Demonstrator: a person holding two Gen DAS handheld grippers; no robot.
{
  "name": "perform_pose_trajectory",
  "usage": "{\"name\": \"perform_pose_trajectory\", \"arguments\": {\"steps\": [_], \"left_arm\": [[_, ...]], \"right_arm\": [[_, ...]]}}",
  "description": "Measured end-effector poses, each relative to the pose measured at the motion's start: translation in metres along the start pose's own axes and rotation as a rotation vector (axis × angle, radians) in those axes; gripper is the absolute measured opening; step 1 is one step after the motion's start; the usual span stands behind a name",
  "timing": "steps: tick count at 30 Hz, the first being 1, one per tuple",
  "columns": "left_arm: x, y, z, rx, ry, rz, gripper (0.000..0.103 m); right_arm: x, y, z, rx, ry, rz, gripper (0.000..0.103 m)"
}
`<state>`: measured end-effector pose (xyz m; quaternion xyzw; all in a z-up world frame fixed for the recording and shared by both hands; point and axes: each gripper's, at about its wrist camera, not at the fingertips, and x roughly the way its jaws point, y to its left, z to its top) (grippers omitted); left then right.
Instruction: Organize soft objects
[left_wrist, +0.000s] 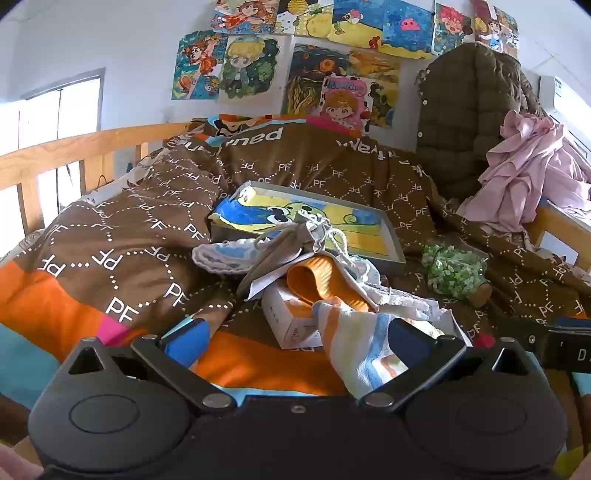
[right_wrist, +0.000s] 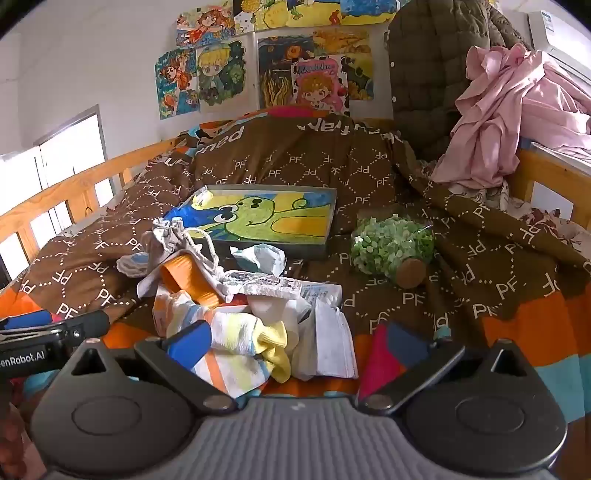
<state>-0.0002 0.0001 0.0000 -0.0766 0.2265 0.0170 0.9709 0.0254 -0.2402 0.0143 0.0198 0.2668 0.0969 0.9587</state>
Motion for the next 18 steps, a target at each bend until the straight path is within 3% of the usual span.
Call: {"name": "perform_pose_trajectory", "arguments": {"steps": [18], "left_arm": [[0.0005,-0.0010,-0.0040,0.022,0.008,0.012,0.102]], "right_arm": [[0.0011,-0.0001,-0.0006,0.005,0.007,0.005,0.103]]}}
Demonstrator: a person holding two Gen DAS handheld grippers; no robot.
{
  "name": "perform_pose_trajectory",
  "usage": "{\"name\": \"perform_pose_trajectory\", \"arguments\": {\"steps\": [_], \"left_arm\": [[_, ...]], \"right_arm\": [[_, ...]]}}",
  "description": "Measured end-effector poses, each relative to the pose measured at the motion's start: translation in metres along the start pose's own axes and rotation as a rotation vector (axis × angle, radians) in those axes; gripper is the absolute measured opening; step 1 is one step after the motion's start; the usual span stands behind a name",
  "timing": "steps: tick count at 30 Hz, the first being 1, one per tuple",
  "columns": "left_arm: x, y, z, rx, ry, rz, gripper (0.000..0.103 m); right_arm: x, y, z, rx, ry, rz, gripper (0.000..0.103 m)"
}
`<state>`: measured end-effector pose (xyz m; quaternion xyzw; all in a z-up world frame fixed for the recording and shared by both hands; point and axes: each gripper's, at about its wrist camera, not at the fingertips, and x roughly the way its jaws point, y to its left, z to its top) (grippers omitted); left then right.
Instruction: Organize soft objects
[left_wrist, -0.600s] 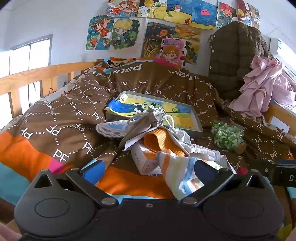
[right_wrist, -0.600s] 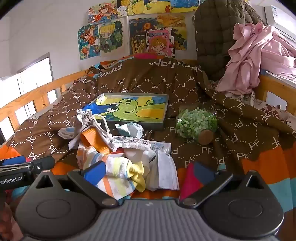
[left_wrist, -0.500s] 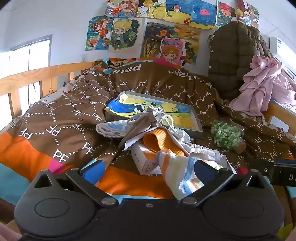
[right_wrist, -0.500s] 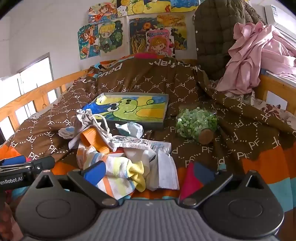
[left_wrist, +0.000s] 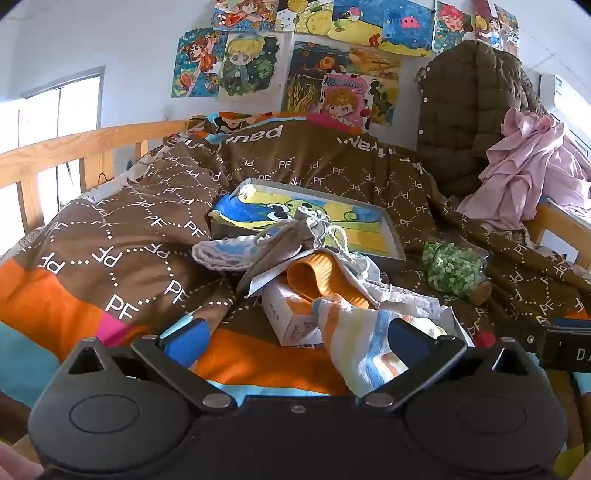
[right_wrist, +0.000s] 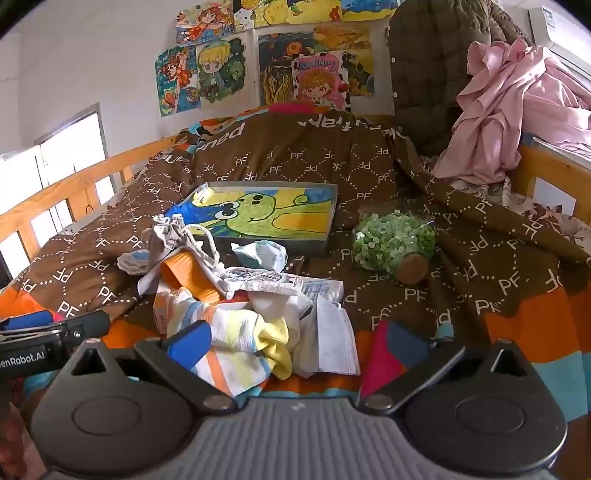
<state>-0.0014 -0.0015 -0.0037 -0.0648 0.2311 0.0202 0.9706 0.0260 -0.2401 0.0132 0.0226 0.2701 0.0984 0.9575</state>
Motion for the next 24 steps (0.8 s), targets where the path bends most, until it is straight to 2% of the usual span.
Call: {"name": "perform_pose_trajectory", "arguments": {"steps": [24], "left_arm": [[0.0028,0.0018,0.0008,-0.009,0.016,0.001,0.102]], "right_arm": [[0.0004,0.0000,-0.0002,0.003,0.004,0.002,0.103]]}}
